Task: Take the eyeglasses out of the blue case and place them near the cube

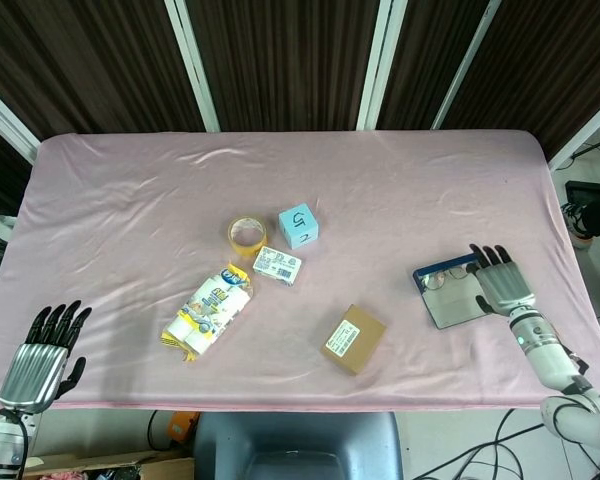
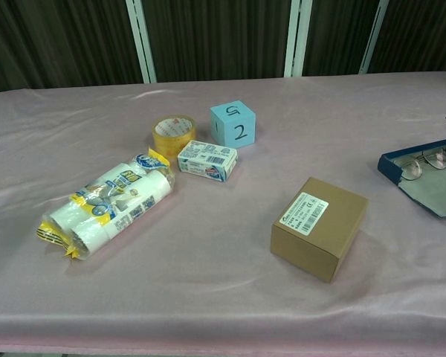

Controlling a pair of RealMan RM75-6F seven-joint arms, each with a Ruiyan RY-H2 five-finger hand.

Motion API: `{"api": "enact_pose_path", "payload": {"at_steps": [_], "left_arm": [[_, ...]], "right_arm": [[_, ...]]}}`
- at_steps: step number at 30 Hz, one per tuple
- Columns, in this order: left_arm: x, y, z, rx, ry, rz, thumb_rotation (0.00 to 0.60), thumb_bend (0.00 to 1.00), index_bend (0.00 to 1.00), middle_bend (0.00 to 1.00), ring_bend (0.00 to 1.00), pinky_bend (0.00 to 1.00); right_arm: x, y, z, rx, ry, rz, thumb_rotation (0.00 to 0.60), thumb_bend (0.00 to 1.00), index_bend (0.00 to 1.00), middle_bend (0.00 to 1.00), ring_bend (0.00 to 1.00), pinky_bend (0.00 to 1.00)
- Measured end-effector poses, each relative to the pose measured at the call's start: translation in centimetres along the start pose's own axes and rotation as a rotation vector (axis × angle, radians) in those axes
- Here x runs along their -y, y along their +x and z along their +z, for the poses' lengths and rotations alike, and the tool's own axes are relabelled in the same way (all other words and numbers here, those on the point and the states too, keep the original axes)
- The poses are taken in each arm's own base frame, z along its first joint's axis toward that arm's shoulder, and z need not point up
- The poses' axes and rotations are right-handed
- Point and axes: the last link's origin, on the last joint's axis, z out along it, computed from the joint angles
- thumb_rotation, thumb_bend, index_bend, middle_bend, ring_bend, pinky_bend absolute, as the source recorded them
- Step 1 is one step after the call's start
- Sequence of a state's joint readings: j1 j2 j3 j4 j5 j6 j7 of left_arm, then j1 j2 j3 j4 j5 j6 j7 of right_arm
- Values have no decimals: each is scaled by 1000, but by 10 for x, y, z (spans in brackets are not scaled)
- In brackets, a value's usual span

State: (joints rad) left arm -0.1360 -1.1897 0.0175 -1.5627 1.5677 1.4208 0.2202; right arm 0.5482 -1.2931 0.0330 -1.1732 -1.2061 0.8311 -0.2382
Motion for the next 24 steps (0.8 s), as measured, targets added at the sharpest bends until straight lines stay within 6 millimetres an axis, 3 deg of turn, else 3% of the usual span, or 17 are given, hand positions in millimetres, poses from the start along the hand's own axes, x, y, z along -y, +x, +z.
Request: {"api": "enact_pose_path", "payload": {"at_steps": [4, 10, 16, 24], "left_arm": [[1, 0, -1, -3, 5, -2, 600, 416, 0, 0, 0, 47], [0, -1, 1, 2, 7, 1, 600, 415, 0, 0, 0, 48], [0, -3, 3, 9, 8, 7, 600, 421, 0, 0, 0, 48], [-2, -4, 5, 16, 2, 12, 600, 433, 0, 0, 0, 47]], "right_arm": [[-2, 7, -4, -28, 9, 53, 600, 519, 424, 12, 0, 0], [0, 24, 8, -103, 11, 83, 600, 479, 469, 17, 0, 0], [12, 33, 38, -121, 7, 45, 600, 478, 482, 26, 0, 0], [34, 27, 73, -75, 8, -7, 600, 478, 527, 32, 0, 0]]}}
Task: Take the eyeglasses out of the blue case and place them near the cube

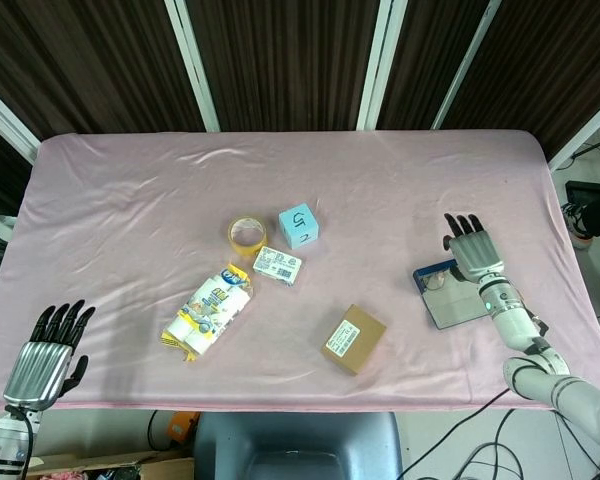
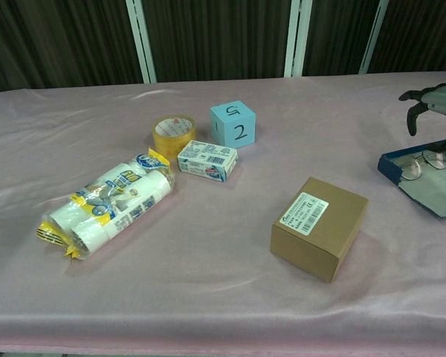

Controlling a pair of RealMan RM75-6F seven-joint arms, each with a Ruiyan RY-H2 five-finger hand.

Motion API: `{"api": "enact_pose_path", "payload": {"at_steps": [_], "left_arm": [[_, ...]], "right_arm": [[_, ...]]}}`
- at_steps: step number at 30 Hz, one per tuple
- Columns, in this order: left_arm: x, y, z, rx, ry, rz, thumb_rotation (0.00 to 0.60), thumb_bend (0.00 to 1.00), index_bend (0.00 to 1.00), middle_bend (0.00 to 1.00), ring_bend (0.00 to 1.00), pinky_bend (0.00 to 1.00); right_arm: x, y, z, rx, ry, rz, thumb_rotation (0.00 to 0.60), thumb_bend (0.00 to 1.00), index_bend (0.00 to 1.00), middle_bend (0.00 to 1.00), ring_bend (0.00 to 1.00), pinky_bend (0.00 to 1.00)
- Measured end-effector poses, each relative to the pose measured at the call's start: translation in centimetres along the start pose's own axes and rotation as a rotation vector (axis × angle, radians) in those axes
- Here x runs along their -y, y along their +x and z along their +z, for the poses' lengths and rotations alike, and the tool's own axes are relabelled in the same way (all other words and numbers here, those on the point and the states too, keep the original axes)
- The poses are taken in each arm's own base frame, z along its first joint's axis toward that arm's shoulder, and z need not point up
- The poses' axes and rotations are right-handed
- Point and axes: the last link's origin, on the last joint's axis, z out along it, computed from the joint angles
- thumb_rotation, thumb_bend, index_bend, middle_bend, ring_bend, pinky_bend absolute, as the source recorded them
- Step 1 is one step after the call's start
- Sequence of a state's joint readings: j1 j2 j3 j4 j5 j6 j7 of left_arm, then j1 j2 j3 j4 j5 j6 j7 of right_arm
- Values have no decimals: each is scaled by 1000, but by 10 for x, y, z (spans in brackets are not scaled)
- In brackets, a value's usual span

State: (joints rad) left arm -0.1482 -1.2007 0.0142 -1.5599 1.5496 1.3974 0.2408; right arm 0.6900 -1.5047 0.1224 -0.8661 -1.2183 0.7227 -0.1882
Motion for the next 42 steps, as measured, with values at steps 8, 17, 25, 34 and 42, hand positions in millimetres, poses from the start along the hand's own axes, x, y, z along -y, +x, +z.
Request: {"api": "enact_pose_path", "payload": {"at_steps": [8, 17, 25, 34, 42], "left_arm": [[0, 0, 1, -2, -2, -2, 600, 431, 0, 0, 0, 48], [-1, 0, 2, -1, -5, 0, 600, 432, 0, 0, 0, 48], [-1, 0, 2, -3, -5, 0, 600, 432, 0, 0, 0, 47], [0, 1, 2, -7, -3, 2, 600, 431, 0, 0, 0, 48], [0, 1, 2, -10, -3, -2, 600, 431, 0, 0, 0, 47]], "right_arm": [[-3, -1, 1, 11, 5, 7, 600, 478, 529, 32, 0, 0], [-1, -6, 3, 33, 9, 11, 600, 478, 534, 32, 0, 0], [1, -9, 5, 43, 12, 7, 600, 536, 570, 36, 0, 0], [2, -8, 6, 48, 14, 8, 600, 553, 592, 42, 0, 0], [5, -5, 6, 25, 16, 29, 600, 553, 619, 54, 0, 0]]}}
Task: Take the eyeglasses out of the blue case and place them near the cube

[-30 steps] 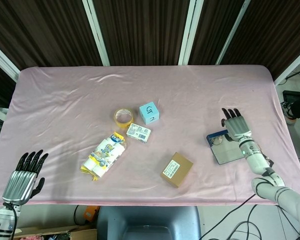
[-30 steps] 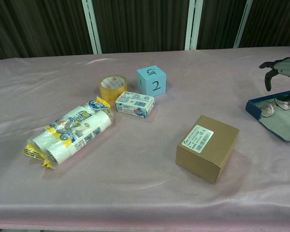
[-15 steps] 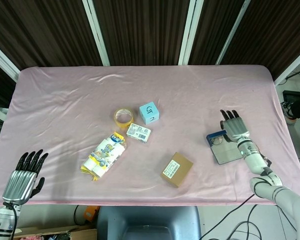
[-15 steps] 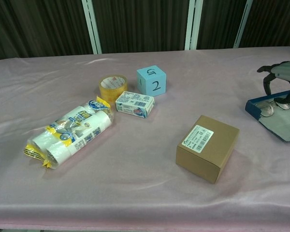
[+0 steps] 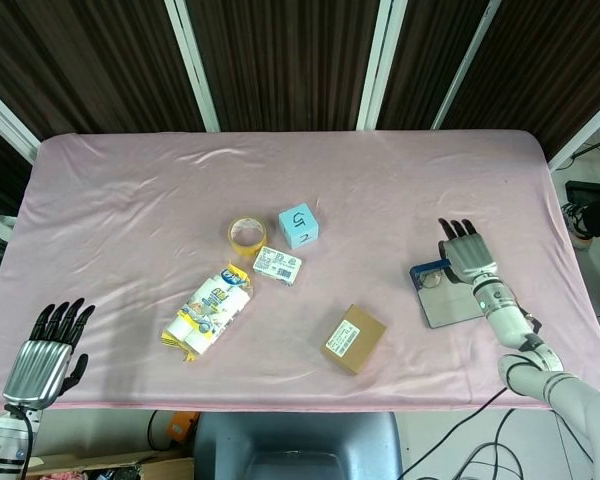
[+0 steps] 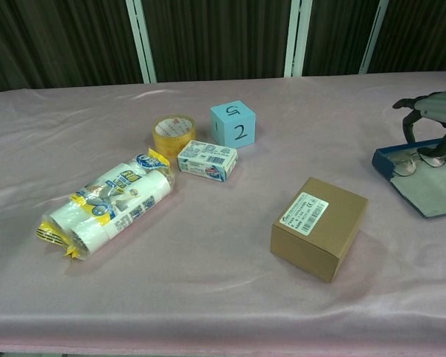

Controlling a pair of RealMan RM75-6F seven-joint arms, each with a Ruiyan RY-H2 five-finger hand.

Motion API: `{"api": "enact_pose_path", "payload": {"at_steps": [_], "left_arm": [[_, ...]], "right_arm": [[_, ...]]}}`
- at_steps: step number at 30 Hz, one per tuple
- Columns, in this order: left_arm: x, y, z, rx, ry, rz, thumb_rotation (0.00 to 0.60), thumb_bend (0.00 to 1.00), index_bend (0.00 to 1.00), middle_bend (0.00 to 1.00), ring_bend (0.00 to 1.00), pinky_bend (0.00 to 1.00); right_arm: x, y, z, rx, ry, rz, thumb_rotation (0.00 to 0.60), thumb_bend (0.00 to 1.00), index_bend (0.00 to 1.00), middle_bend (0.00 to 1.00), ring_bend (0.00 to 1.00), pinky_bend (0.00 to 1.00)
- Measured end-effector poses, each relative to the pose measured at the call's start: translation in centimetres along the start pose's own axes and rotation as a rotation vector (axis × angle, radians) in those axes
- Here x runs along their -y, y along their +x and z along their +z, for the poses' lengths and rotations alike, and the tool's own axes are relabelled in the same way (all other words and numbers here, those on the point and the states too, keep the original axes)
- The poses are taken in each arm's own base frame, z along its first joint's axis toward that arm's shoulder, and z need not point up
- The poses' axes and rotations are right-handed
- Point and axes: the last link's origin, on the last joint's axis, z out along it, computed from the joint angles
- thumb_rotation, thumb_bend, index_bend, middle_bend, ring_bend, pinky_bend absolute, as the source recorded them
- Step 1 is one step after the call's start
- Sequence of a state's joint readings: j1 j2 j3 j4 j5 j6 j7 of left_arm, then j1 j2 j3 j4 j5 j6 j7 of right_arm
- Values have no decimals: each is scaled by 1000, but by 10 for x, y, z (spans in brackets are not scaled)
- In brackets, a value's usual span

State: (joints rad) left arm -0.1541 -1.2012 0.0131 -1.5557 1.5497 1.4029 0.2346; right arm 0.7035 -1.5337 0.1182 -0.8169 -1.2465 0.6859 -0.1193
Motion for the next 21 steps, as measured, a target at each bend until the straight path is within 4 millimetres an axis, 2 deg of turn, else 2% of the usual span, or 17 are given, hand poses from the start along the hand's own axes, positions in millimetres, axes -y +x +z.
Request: {"api": "enact_pose_path", "payload": {"at_steps": [10, 21], "left_arm": [[0, 0, -1, 2, -5, -3, 600, 433, 0, 0, 0, 47], [-1, 1, -1, 2, -11, -8, 600, 432, 0, 0, 0, 47]], "right_arm": [[2, 14, -5, -169, -26, -12, 600, 553, 612, 55, 0, 0], [25, 18, -19, -308, -26, -241, 600, 553, 603, 56, 0, 0]]}}
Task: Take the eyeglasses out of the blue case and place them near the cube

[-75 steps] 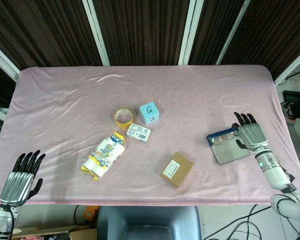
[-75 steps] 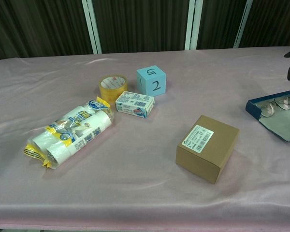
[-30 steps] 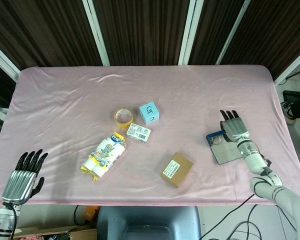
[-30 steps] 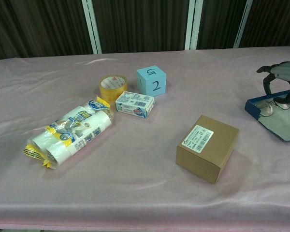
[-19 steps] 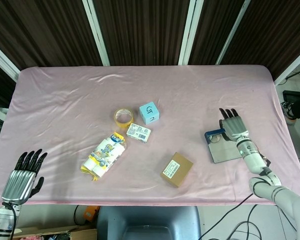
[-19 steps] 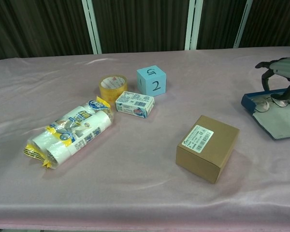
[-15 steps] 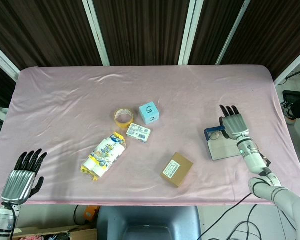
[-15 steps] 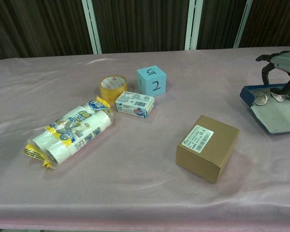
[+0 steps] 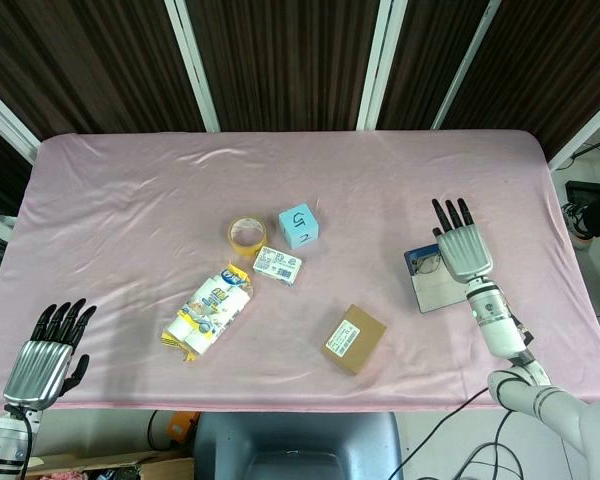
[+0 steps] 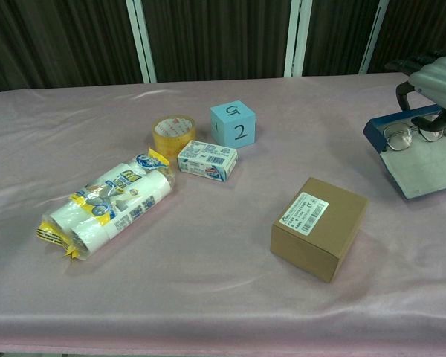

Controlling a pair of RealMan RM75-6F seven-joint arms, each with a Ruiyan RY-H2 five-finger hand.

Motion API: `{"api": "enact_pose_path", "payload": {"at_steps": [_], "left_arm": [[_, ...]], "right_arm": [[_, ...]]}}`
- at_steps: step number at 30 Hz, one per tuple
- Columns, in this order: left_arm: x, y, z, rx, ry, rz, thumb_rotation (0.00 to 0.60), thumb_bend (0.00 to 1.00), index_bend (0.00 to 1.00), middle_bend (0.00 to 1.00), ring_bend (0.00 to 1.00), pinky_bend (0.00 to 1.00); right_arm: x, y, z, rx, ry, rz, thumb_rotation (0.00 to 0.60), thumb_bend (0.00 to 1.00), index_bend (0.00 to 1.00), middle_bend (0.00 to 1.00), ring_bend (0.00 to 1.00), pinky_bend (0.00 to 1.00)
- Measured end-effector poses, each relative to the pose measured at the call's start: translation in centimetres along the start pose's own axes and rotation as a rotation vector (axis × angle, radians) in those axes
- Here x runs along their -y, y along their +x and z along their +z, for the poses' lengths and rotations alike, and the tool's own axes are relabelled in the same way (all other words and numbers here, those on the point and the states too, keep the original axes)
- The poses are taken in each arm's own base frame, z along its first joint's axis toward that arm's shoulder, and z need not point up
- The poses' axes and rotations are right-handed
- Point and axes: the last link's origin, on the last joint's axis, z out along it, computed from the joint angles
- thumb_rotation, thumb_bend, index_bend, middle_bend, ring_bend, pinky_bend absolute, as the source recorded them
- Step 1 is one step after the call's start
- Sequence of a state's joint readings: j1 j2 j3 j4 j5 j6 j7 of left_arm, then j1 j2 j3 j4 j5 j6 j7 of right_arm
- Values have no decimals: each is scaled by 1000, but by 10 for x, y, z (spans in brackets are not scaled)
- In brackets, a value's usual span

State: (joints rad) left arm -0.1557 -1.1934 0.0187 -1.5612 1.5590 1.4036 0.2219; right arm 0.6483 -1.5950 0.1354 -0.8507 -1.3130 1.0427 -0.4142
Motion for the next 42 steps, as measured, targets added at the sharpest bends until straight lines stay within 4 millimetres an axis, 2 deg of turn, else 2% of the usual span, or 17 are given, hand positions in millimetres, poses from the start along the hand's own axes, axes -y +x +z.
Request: {"api": "enact_pose_path", "payload": {"at_steps": [8, 22, 28, 35, 37, 42], "left_arm": [[1, 2, -2, -7, -1, -8, 600, 432, 0, 0, 0, 48], [1, 2, -4, -5, -6, -10, 600, 431, 0, 0, 0, 47], [1, 2, -3, -3, -6, -9, 600, 432, 0, 0, 0, 47], [1, 1, -3, 2, -6, -6, 600, 432, 0, 0, 0, 47], [0, 0, -2, 5, -6, -3, 600, 432, 0, 0, 0, 47], [-1, -2, -1, 9, -5, 1, 600, 432, 0, 0, 0, 48]], "right_arm": [[23, 0, -6, -1, 29, -59, 600, 553, 603, 55, 0, 0], [30, -6, -6, -14, 24, -152, 600, 553, 598, 55, 0, 0], [15, -12, 6, 17, -41, -204, 600, 553, 596, 56, 0, 0], [-20, -27, 24, 124, -166, -222, 600, 553, 582, 56, 0, 0], [-27, -32, 26, 157, -188, -222, 600, 553, 532, 56, 0, 0], [-40, -45, 28, 231, -230, -199, 600, 515, 300, 56, 0, 0]]}}
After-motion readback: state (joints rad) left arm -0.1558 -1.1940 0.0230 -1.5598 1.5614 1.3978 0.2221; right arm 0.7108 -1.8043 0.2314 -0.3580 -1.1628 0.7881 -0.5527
